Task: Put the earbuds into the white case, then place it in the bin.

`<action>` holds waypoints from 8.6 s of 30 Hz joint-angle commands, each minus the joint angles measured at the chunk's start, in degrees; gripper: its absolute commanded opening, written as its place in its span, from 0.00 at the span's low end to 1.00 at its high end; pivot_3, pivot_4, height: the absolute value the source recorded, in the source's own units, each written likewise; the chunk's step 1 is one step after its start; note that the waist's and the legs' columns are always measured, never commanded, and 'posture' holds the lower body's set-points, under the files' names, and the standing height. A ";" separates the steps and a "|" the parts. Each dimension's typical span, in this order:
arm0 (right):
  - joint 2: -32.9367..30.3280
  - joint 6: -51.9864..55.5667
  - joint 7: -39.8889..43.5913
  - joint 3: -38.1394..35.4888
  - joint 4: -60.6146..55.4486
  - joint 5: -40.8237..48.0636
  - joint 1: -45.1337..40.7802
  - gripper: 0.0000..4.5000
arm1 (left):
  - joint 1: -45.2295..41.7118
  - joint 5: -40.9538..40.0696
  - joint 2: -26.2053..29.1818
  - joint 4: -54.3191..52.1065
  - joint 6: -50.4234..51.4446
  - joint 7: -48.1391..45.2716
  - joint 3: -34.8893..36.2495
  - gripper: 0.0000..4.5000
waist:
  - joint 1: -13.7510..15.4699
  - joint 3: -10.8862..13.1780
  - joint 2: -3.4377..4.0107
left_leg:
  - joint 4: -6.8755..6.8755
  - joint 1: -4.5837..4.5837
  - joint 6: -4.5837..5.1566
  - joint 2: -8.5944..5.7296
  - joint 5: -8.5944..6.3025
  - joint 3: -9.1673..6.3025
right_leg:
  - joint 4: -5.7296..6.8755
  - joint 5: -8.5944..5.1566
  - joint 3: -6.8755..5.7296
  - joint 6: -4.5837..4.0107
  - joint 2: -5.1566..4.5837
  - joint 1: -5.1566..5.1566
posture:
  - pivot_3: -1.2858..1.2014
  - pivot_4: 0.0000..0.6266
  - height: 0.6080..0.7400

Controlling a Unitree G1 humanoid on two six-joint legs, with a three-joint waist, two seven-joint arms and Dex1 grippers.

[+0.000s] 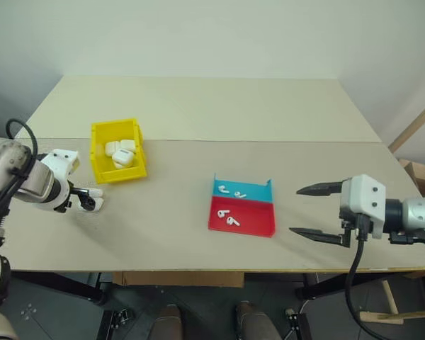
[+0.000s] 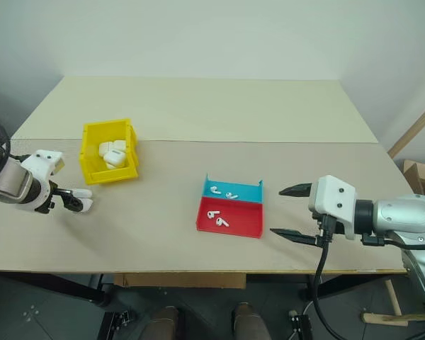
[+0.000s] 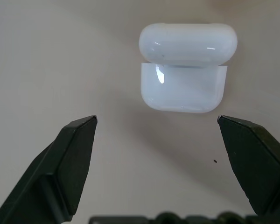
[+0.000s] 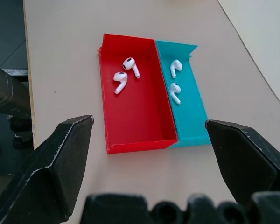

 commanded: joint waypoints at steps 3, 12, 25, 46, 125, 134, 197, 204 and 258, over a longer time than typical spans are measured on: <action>-0.61 0.74 -0.85 -2.91 -2.51 1.07 0.44 1.00 | -1.80 8.65 -2.09 1.52 -0.96 -6.13 -0.90 1.00 | 0.02 0.00 0.00 | 0.00 0.00 0.00 0.00 0.00 0.00 | 0.01 0.00 0.00 0.00 0.00 0.00 | 0.52 0.24 1.00; -0.58 1.79 -1.22 -3.46 -3.21 1.05 0.74 1.00 | -3.33 18.24 -5.51 4.75 -3.46 -14.02 -2.88 1.00 | -0.07 0.00 -0.01 | 0.04 -0.02 0.01 0.00 0.00 -0.03 | 0.02 0.00 -0.01 0.01 0.00 0.00 | 0.52 0.24 1.00; -0.55 2.83 -2.03 -4.03 -4.41 0.99 1.78 1.00 | -3.39 24.94 -6.80 5.43 -4.59 -21.15 -5.12 1.00 | -0.10 0.00 -0.01 | 0.06 -0.03 0.01 0.00 0.00 -0.05 | 0.04 0.00 -0.03 0.01 0.00 0.01 | 0.52 0.24 1.00; -1.01 3.27 -2.26 -4.07 -3.87 0.87 1.05 1.00 | -1.77 29.03 -7.70 5.33 -5.35 -24.87 -3.80 0.61 | -0.13 -0.05 0.06 | 0.07 0.09 0.01 -0.01 0.00 -0.04 | 0.11 -0.01 -0.01 0.02 0.00 0.09 | 0.52 0.24 1.00; 22.92 55.84 -10.77 64.01 11.92 -11.36 -61.73 0.53 | 54.53 15.12 -29.92 -30.88 -103.73 -71.83 27.49 0.61 | -0.45 -0.34 0.25 | 0.22 -0.31 0.12 0.21 -0.06 -0.01 | 0.07 0.07 -0.13 -0.11 0.04 -0.38 | 0.52 0.24 1.00; 23.58 55.97 -11.17 64.24 13.61 -11.77 -61.14 0.53 | 54.18 15.79 -29.67 -30.75 -103.94 -71.14 26.99 0.61 | -0.46 -0.34 0.25 | 0.20 -0.37 0.12 0.21 -0.06 -0.01 | 0.07 0.07 -0.13 -0.11 0.04 -0.45 | 0.52 0.24 1.00; 21.83 56.71 -10.36 49.17 7.91 -8.87 -58.71 0.14 | 52.54 14.15 -30.38 -34.29 -101.84 -65.01 26.58 0.61 | -0.31 -0.33 0.25 | 0.17 -0.76 0.12 0.21 -0.06 -0.02 | 0.11 0.08 -0.12 -0.12 0.04 -0.87 | 0.52 0.24 1.00; 16.38 48.20 -7.91 20.33 -4.06 0.53 -45.70 0.14 | 50.96 9.57 -32.53 -39.55 -95.53 -59.68 24.62 0.61 | 0.22 -0.35 0.23 | 0.19 -0.83 0.12 0.17 -0.06 -0.04 | 0.03 0.08 -0.15 -0.11 0.01 -0.80 | 0.52 0.24 1.00; 39.84 -19.71 -2.31 18.09 3.61 6.07 -23.32 0.14 | 40.31 7.64 -30.56 -48.69 -80.22 -55.10 18.55 0.61 | -0.35 -0.36 0.21 | 0.03 0.06 0.12 0.20 -0.06 0.00 | -0.13 0.06 -0.05 -0.06 0.12 0.07 | 0.52 0.24 1.00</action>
